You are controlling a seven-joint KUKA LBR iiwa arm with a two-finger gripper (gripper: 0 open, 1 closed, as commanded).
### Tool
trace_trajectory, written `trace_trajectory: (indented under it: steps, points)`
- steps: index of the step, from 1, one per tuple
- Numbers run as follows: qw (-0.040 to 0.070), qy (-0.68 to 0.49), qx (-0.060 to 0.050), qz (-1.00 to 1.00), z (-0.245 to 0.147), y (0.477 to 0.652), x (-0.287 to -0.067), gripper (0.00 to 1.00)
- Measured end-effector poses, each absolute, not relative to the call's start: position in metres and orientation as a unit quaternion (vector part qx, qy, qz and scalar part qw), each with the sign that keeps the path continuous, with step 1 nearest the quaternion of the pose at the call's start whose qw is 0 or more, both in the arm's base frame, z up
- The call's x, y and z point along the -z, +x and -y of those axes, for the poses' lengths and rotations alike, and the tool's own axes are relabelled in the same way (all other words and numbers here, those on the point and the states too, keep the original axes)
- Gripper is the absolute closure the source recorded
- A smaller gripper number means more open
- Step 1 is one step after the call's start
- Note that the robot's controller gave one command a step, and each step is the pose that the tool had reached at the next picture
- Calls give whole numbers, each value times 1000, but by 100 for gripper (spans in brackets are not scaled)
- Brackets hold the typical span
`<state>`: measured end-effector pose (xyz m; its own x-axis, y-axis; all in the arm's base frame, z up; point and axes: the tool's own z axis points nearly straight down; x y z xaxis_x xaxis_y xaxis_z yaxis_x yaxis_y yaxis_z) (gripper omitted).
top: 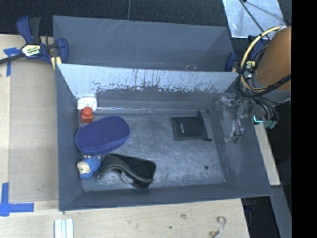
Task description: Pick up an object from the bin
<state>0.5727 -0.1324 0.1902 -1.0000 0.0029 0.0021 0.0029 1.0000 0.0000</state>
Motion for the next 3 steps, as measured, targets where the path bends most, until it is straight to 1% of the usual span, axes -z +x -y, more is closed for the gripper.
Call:
trace_trajectory:
  steps: [1,2,3]
  points:
    - [1,44,1,999,124,601,-66,0]
    - [-4,45,-1,999,124,604,-72,100]
    - [-7,31,-2,1000,132,611,-176,100]
